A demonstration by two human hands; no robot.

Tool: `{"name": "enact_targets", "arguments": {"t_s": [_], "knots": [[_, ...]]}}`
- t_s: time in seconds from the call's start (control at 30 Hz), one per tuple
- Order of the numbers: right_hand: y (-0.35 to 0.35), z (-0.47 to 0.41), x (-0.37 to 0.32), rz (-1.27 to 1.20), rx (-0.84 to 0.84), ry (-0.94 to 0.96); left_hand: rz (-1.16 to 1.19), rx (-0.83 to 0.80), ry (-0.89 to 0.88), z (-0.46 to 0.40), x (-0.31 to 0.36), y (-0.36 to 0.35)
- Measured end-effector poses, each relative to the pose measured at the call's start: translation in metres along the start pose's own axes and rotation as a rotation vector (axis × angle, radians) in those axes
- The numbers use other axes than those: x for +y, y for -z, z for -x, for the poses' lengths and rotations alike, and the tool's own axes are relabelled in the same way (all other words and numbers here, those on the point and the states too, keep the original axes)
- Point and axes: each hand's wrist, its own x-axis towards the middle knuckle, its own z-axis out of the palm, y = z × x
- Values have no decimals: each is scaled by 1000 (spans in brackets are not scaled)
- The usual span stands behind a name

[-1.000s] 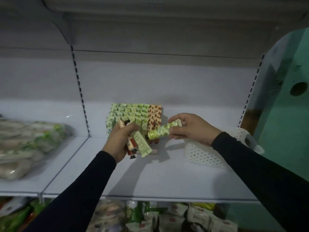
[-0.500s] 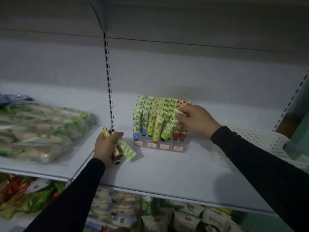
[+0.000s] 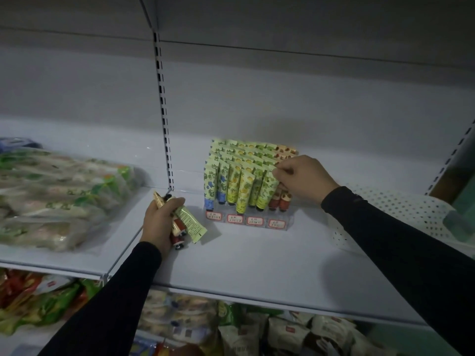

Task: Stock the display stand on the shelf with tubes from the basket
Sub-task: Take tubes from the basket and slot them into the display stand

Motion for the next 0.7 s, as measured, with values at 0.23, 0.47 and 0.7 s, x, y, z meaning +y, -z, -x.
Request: {"name": "enact_targets", "arguments": {"t_s": [0.23,0.47,0.7], "knots": [[-9,-4,-5,-18,73,6,6,1,2,1,0,-1],[-25,-1,-8,-76,115,7,17,-2,1,2,1,-1],[-32,-5,-10,-91,119,-15,13,4,-8,2,2,-2]]}}
